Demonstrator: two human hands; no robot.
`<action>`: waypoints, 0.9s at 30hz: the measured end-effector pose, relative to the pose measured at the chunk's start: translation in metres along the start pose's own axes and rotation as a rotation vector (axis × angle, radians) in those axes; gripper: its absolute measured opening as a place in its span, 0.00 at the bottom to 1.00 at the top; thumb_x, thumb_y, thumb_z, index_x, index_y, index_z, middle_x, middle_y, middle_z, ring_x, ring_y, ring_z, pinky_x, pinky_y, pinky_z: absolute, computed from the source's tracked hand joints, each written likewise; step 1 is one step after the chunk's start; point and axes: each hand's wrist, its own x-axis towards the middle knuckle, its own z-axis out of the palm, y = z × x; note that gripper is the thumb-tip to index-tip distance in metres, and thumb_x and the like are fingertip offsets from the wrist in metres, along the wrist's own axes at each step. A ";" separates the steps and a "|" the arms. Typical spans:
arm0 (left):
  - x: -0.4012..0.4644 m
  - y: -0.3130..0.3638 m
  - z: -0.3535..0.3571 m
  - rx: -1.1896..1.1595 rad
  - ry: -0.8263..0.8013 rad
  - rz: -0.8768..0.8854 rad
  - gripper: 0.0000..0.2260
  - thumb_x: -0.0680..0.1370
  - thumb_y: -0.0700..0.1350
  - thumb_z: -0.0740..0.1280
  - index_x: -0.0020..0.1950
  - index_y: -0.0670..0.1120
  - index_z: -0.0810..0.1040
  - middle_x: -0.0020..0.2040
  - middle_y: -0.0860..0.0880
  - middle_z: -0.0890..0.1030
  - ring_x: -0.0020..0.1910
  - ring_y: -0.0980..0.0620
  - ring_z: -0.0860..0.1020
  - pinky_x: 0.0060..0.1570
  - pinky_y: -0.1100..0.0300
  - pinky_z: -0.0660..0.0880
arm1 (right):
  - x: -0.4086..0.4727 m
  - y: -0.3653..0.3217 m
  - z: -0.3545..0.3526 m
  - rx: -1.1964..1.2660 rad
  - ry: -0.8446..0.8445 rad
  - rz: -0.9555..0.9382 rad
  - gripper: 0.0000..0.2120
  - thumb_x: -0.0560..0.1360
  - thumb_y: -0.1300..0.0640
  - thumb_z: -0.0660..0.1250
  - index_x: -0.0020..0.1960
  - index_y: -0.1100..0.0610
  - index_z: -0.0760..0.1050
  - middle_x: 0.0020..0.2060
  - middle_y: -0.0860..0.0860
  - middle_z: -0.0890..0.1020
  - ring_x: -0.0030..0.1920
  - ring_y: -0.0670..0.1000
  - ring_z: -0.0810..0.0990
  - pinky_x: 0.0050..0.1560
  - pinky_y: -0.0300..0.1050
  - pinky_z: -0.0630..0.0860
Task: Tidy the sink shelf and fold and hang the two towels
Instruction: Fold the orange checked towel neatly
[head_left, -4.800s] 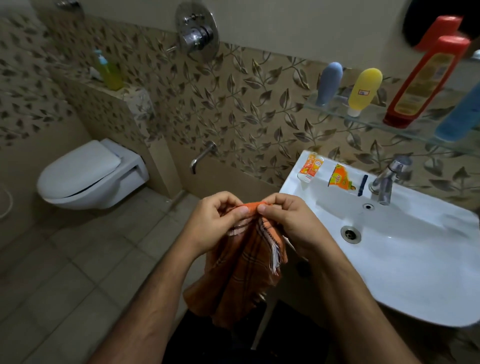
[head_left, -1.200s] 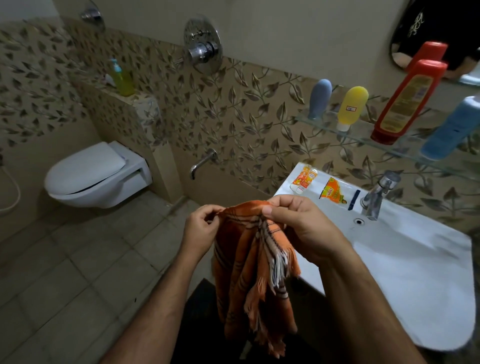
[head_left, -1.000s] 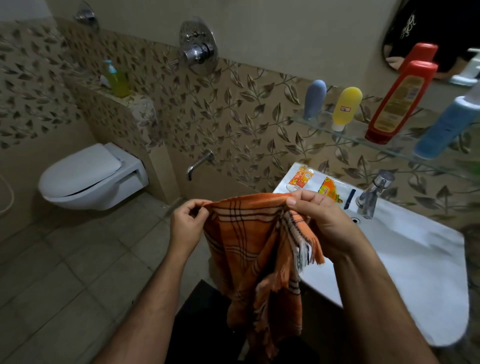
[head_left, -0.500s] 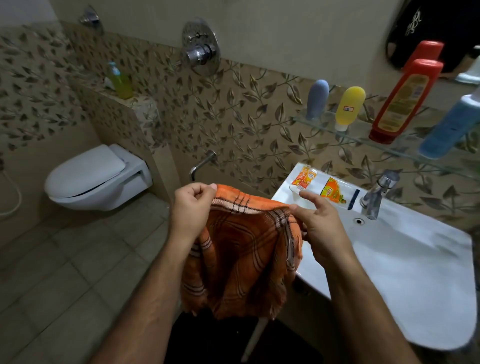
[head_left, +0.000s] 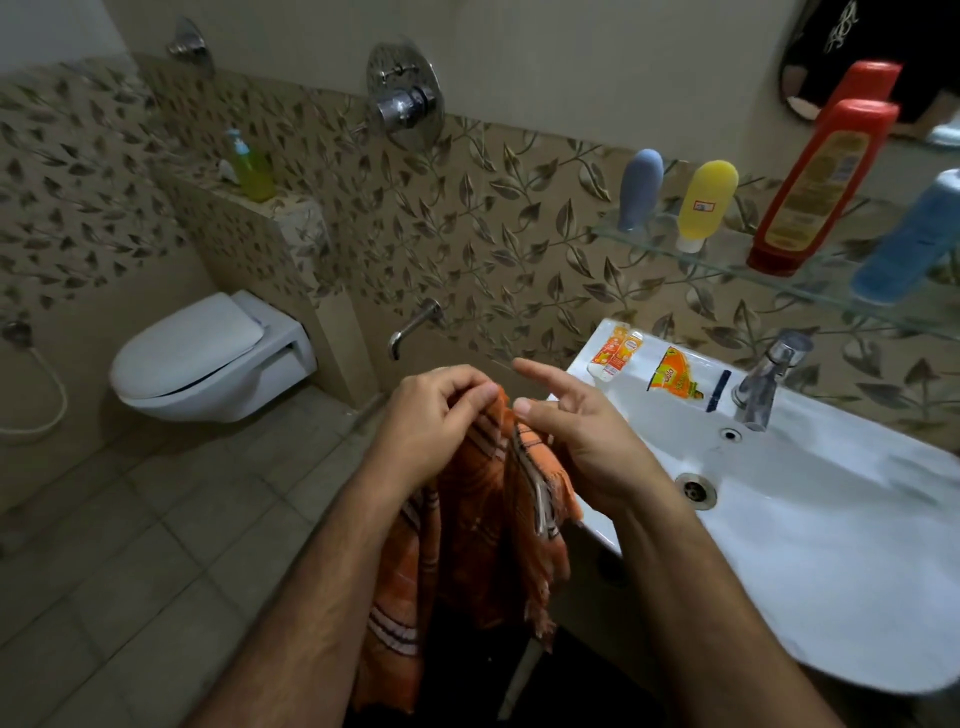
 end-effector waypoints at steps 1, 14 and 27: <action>-0.001 0.000 0.000 0.006 -0.027 0.044 0.08 0.76 0.50 0.66 0.44 0.49 0.83 0.40 0.55 0.83 0.43 0.60 0.81 0.46 0.56 0.77 | 0.001 0.001 0.003 -0.007 -0.011 0.008 0.23 0.71 0.60 0.71 0.66 0.57 0.73 0.39 0.63 0.74 0.40 0.60 0.69 0.38 0.46 0.64; -0.017 -0.035 0.007 0.082 0.327 0.107 0.09 0.70 0.34 0.72 0.46 0.45 0.86 0.46 0.53 0.80 0.44 0.61 0.79 0.43 0.64 0.78 | -0.016 -0.016 0.015 -0.144 0.022 0.017 0.05 0.75 0.67 0.67 0.41 0.64 0.76 0.26 0.52 0.79 0.24 0.44 0.75 0.25 0.34 0.71; -0.011 -0.053 -0.018 -0.021 0.491 -0.284 0.09 0.73 0.38 0.69 0.44 0.53 0.82 0.39 0.58 0.82 0.40 0.62 0.80 0.37 0.71 0.73 | -0.021 -0.031 -0.023 0.007 0.147 -0.054 0.11 0.71 0.60 0.68 0.30 0.54 0.79 0.24 0.50 0.75 0.26 0.47 0.69 0.31 0.39 0.66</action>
